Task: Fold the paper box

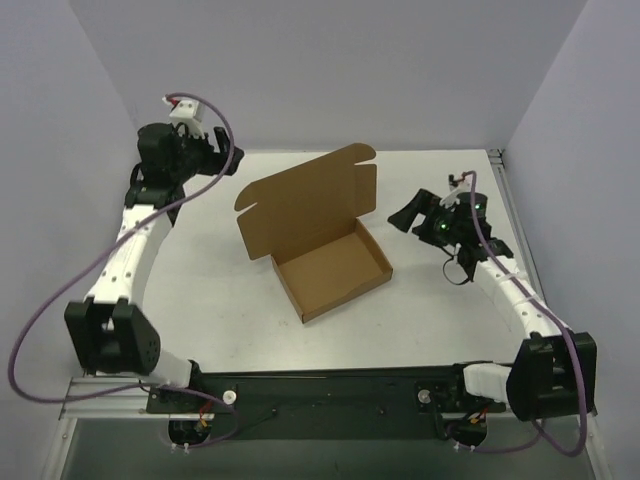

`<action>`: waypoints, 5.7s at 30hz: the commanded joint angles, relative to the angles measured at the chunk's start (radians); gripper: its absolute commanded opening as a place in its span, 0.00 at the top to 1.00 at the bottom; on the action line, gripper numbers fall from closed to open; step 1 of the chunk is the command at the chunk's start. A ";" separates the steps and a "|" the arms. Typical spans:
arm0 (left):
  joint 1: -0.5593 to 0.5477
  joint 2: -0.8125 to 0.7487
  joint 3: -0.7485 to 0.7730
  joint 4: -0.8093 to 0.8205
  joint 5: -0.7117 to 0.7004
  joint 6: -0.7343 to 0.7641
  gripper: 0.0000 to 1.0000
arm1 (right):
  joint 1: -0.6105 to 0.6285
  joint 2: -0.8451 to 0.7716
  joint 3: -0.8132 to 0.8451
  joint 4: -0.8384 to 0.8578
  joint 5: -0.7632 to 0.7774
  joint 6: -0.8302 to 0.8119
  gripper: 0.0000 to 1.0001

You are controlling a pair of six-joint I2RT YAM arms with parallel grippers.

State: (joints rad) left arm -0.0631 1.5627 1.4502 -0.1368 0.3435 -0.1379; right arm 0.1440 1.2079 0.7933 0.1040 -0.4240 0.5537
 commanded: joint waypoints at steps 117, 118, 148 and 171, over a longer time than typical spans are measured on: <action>-0.583 -0.099 -0.803 0.848 -0.494 -0.256 1.00 | 0.551 0.208 -0.101 0.434 0.929 -0.264 1.00; -0.584 -0.104 -0.821 0.850 -0.494 -0.253 1.00 | 0.558 0.206 -0.111 0.430 0.935 -0.259 1.00; -0.632 -0.148 -1.099 0.941 -0.661 -0.019 1.00 | 0.753 0.012 -0.308 0.338 1.085 -0.186 0.36; -0.629 -0.142 -0.944 0.700 -0.747 -0.072 1.00 | 0.956 -0.676 -0.228 -0.488 1.019 -0.040 0.24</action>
State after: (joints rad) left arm -0.6910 1.4105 0.4725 0.7494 -0.3969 -0.1825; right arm 1.0885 0.5621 0.4515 -0.1974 0.6502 0.4965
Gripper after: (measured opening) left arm 0.077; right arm 0.765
